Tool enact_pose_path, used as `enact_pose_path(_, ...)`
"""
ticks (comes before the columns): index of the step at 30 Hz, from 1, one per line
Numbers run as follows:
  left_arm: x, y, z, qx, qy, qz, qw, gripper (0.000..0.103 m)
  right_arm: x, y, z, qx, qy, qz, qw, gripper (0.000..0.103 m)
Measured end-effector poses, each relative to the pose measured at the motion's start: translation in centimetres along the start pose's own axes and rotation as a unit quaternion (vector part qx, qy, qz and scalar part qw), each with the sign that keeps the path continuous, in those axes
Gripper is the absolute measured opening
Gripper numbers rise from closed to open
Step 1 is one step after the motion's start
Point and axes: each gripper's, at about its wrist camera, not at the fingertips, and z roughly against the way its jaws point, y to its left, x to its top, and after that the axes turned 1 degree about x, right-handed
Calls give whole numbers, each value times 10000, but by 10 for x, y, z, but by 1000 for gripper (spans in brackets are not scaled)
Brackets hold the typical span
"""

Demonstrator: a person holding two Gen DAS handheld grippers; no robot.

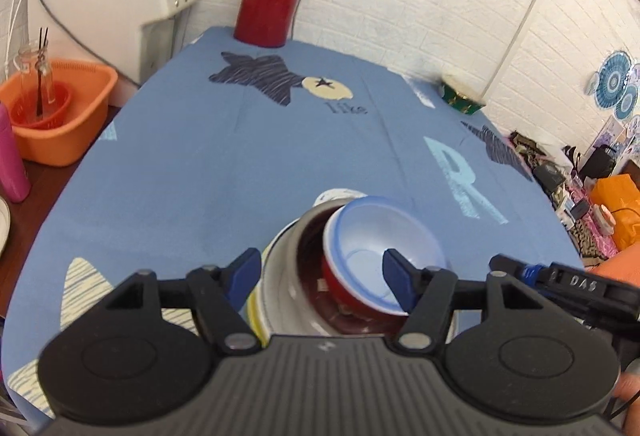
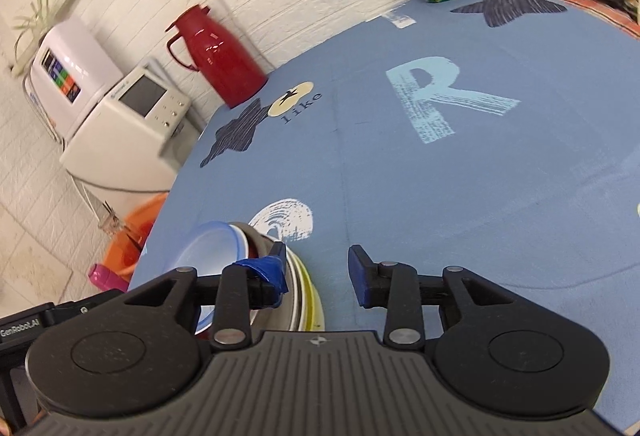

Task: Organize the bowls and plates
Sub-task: 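Lower the nested bowls onto the plate stack and open the left gripper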

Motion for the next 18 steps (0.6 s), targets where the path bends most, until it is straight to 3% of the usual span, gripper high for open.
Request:
enact_pose_path(6, -6, -43, 4, 27, -202, -241, 9995, 66, -10, -13, 13, 27, -63, -186, 9998, 21)
enact_pose_path(12, -35, -70, 14, 185, -415, -388, 9982, 67, -29, -24, 30, -43, -221, -36, 9997, 22)
enact_pose_path(15, -53, -78, 15, 139, -383, -358, 9985, 68, -46, -35, 35, -58, -444, -125, 9989, 23)
enact_pose_path(18, -72, -88, 16, 57, -273, -439, 9986, 68, -55, -44, 36, -135, -404, -202, 9989, 25)
